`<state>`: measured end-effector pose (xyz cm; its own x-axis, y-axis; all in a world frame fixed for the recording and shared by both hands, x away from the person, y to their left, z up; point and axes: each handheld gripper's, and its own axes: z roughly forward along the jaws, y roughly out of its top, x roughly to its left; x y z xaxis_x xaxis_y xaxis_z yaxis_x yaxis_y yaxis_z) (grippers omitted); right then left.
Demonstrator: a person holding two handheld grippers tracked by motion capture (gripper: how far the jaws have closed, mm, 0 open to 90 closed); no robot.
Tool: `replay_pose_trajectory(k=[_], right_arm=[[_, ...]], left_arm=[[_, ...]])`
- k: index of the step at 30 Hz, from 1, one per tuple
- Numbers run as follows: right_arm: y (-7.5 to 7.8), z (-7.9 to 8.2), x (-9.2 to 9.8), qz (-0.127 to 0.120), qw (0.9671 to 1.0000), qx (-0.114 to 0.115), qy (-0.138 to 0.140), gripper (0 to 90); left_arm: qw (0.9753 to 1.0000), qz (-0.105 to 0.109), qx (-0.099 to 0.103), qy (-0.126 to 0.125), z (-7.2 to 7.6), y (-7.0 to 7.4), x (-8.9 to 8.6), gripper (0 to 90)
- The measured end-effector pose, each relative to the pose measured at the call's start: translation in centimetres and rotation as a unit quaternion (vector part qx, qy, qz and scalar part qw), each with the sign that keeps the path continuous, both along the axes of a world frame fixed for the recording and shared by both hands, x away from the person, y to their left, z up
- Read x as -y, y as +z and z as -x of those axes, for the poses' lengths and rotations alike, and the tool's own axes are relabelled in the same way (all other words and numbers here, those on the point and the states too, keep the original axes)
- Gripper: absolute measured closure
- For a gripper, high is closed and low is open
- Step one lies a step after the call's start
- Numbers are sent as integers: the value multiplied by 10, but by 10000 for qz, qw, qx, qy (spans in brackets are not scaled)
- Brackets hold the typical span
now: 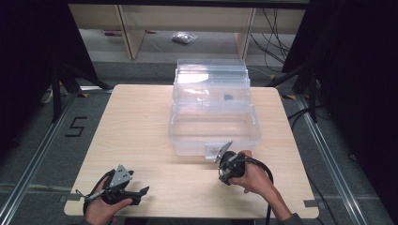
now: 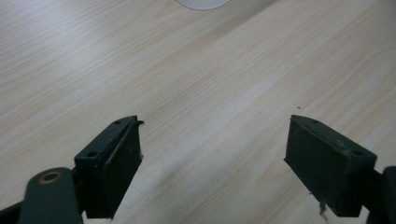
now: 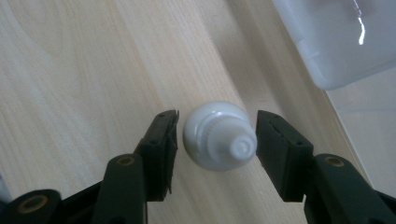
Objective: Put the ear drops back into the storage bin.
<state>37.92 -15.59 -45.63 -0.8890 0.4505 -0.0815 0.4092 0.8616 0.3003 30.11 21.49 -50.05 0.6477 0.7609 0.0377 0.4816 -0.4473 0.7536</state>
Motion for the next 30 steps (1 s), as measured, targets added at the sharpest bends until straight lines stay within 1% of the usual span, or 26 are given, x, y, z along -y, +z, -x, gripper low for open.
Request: replay_pose_trajectory(k=[2,3,4,5,6,7,8,9,10,11,12,14,15,16,17,18,19,20,21,23,24,25,26,27,29,30], right_arm=[[-1,-2,-2,31,10000,-15,-20,522],[-1,-3,-3,85,9999,-102,41,536],[-1,-3,-4,110,9998,-128,64,579],[-1,-4,-5,135,9997,-173,76,593],[-1,-2,-6,136,9998,-136,-15,595],[0,-3,-6,138,9998,-113,55,598],[0,-3,-6,138,9998,-113,55,598],[2,-2,-7,302,9993,-227,14,601],[2,-2,-7,302,9993,-227,14,601],[3,-2,-8,342,9992,-205,94,602],[4,-1,-8,371,9991,-219,-43,602],[5,-1,-8,398,9990,-191,-19,602],[5,-2,-8,427,9989,-162,43,602],[6,-1,-8,457,9988,-194,-37,602],[7,-1,-8,457,9988,-188,20,602],[7,-1,-7,464,9987,-200,-6,603],[8,-1,-7,427,9989,-172,105,603],[9,-1,-6,416,9989,-191,66,602],[10,-1,-5,385,9990,-198,111,602],[14,-1,-4,383,9990,-204,46,603],[16,-2,-3,354,9991,-196,105,602],[18,-2,-2,319,9992,-231,-16,603],[19,-4,0,266,9994,-205,96,603],[21,-5,0,242,9993,-263,54,603],[25,-7,3,236,9993,-269,96,603],[27,-7,4,262,9993,-270,-20,603]], left_arm=[[10000,-5,-3,6,0,0,0,178],[10000,-2,-6,-1,0,0,0,178],[10000,3,-22,-22,0,1,0,178],[10000,1,0,3,0,0,0,178],[10000,-1,-5,8,0,0,0,179],[10000,-5,-9,1,0,0,0,179],[10000,-5,-9,1,0,0,0,180],[10000,1,-6,-3,0,0,0,182],[10000,1,-6,-3,0,0,0,182],[10000,0,-9,0,0,0,0,182],[10000,0,-12,0,0,0,0,183],[10000,3,-14,-6,0,0,0,184],[10000,5,-13,-4,0,0,0,184],[10000,2,-14,-1,0,0,0,184],[10000,0,-15,3,0,0,0,185],[10000,-1,-14,13,0,0,0,185],[10000,15,-25,-13,0,0,0,185],[10000,44,-28,-31,0,0,-1,185],[9999,94,-59,-27,1,0,0,185],[10000,28,-29,-16,1,0,0,185],[10000,-7,-25,-10,0,0,0,185],[10000,-21,-53,-35,1,1,0,185],[10000,15,-30,-41,1,0,0,185],[10000,-35,-59,-35,1,1,0,185],[9999,98,-33,-20,1,0,1,185],[10000,60,-33,-20,1,0,0,185]])
